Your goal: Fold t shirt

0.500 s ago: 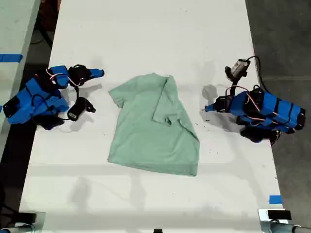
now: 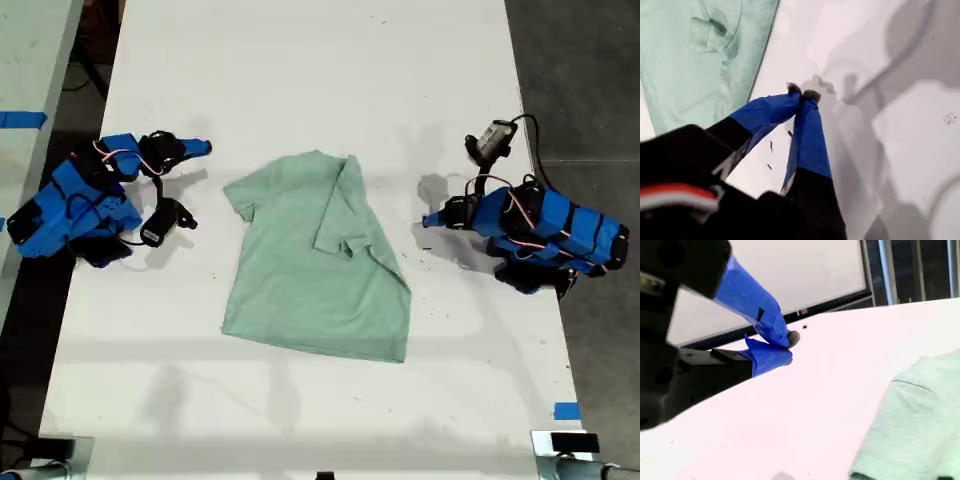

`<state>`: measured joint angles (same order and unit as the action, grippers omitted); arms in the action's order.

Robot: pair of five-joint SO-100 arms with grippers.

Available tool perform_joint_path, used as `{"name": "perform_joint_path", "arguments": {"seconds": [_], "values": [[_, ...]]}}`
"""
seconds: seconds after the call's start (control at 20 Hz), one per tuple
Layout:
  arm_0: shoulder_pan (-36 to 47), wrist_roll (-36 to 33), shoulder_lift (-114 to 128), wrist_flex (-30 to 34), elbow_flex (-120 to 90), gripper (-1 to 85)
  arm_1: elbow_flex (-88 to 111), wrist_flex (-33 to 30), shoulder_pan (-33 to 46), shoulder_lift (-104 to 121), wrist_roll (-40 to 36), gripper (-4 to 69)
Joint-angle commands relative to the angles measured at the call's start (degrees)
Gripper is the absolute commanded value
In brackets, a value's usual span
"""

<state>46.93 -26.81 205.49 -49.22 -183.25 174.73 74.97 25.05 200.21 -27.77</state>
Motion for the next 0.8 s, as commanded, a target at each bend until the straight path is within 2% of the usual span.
{"name": "perform_joint_path", "arguments": {"seconds": [0.0,0.1,0.2,0.3,0.65,0.75], "values": [[4.04,-4.83,-7.65,0.09,11.34,-0.4,2.9,0.7,1.05,0.62,-0.97,0.9],[4.66,-9.14,-36.65,-1.14,26.46,1.0,2.9,0.79,1.14,0.62,-0.88,0.9],[1.58,-11.6,-60.38,-2.37,37.71,10.7,2.9,0.79,1.41,0.62,-0.97,0.9],[0.09,-11.78,-70.93,-1.49,40.96,17.0,2.9,0.97,0.79,0.62,-0.62,0.9],[-8.88,-2.29,-97.12,4.92,44.47,16.2,2.9,0.97,0.53,0.62,-0.62,0.9],[-11.51,0.09,-103.18,5.01,48.96,16.3,2.9,0.97,0.62,0.62,-0.7,0.9]]}}
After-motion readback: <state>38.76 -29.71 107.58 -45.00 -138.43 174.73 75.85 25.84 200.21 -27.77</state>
